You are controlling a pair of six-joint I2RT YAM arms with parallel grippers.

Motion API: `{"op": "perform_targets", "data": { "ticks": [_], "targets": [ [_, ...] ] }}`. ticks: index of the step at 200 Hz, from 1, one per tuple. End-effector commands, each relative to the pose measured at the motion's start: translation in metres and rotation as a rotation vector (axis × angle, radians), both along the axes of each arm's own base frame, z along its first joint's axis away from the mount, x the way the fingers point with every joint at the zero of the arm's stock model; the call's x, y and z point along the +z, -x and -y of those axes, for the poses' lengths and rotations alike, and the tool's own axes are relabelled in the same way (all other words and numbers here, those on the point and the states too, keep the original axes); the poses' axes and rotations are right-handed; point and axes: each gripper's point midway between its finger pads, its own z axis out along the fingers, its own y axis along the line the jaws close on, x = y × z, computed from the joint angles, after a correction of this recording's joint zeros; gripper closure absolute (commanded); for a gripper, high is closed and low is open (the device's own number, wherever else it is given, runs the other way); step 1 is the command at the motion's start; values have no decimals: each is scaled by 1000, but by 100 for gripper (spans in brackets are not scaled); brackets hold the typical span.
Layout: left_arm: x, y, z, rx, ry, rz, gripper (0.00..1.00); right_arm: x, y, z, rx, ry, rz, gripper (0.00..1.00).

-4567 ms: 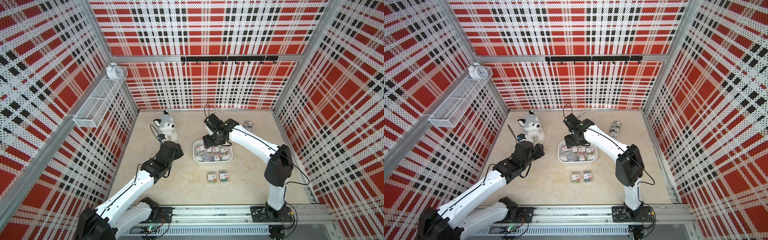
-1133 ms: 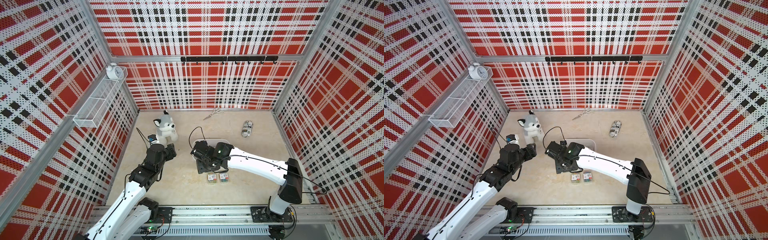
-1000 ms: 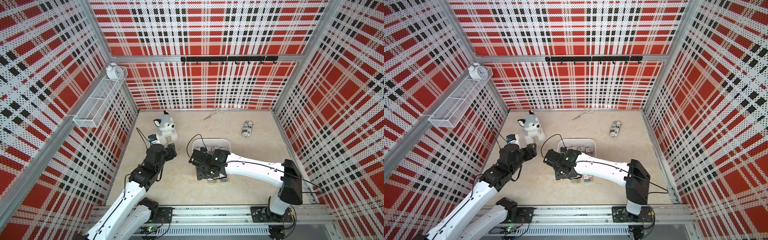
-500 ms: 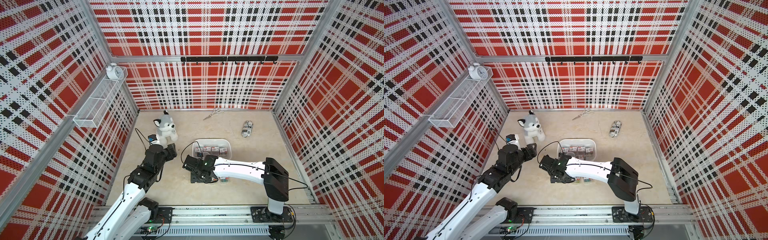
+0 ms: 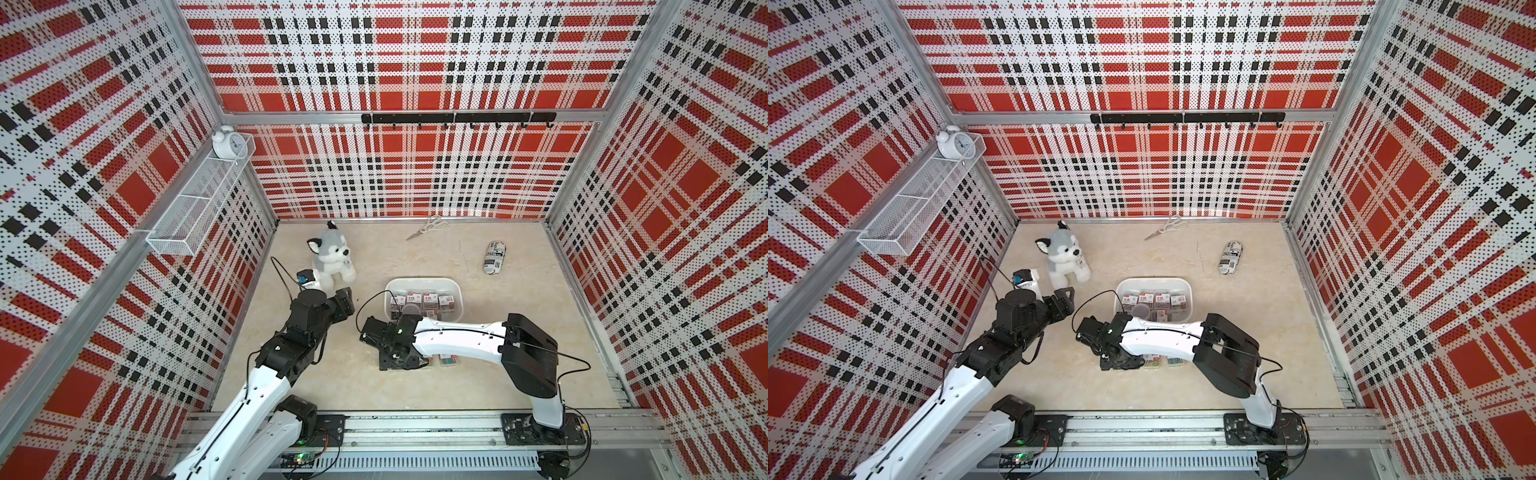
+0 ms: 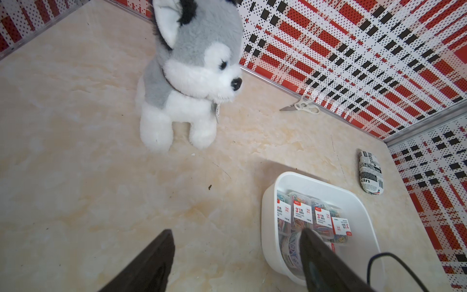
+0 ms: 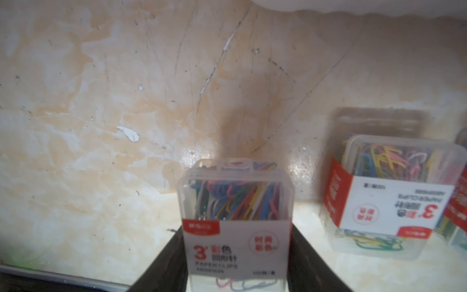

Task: Take the paper clips out of the storage box
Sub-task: Place the boxed paper clips at the center of the board.

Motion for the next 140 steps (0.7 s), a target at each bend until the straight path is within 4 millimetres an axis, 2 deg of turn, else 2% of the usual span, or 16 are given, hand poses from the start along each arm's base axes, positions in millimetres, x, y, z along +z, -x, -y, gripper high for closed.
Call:
{"op": "perform_targets", "data": {
  "ticks": [1, 140],
  "targets": [
    [4, -1, 2, -15, -2, 27, 20, 1, -3, -7, 0, -4, 8, 40],
    [3, 0, 3, -22, -2, 24, 20, -22, -6, 8, -31, 28, -21, 39]
  ]
}}
